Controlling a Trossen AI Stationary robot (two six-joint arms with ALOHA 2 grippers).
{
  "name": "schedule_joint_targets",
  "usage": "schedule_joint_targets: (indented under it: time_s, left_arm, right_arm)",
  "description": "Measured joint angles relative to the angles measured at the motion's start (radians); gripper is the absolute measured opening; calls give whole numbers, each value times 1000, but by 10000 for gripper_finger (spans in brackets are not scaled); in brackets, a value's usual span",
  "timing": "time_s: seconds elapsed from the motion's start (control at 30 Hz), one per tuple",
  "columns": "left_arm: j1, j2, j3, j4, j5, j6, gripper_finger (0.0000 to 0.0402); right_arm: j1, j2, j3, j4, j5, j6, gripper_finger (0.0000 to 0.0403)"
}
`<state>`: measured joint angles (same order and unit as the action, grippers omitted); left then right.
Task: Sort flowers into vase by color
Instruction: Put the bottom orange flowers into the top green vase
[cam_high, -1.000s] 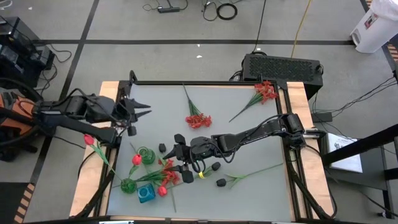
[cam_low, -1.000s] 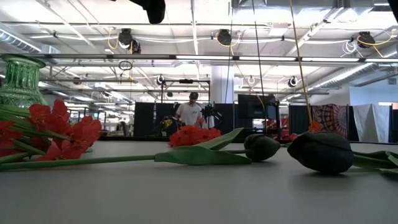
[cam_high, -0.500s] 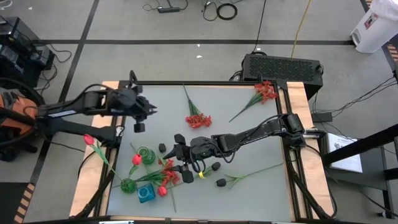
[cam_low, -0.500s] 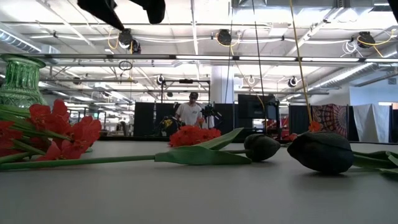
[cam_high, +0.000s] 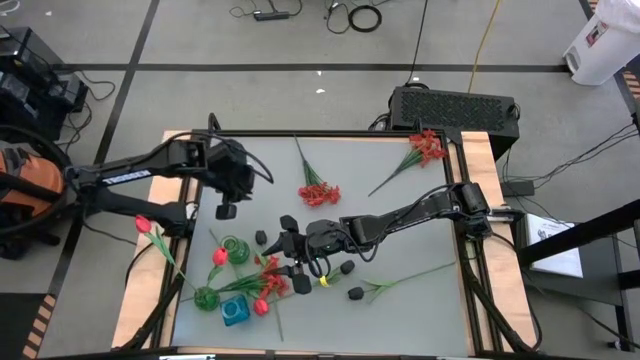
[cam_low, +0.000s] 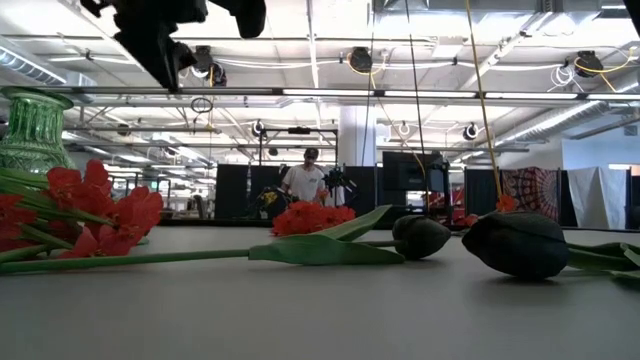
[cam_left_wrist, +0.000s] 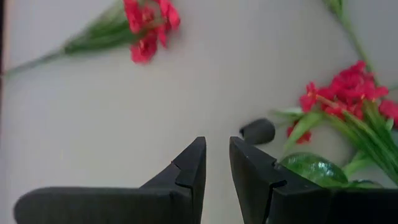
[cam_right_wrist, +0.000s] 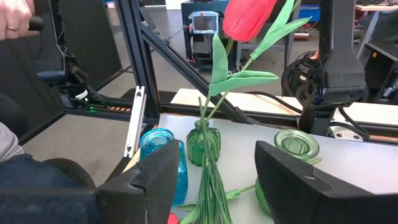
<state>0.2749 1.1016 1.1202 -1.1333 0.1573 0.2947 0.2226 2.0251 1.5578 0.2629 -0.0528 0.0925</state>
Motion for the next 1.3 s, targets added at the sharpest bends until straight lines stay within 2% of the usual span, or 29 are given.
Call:
schedule_joint_targets:
  time_s: [0.3,0.63,0.9,1.3]
  left_arm:
    - [-24,87,0,-11,85,1,80]
    - [-130,194,0,-66,94,0,80]
    - [-217,271,0,-50,101,-1,80]
    - [-302,294,0,7,101,-9,80]
  right_arm:
    - [0,0,0,0,0,0,203]
    - [0,0,0,0,0,0,203]
    - [0,0,0,-1,-5,1,203]
    - [0,0,0,1,-1,0,203]
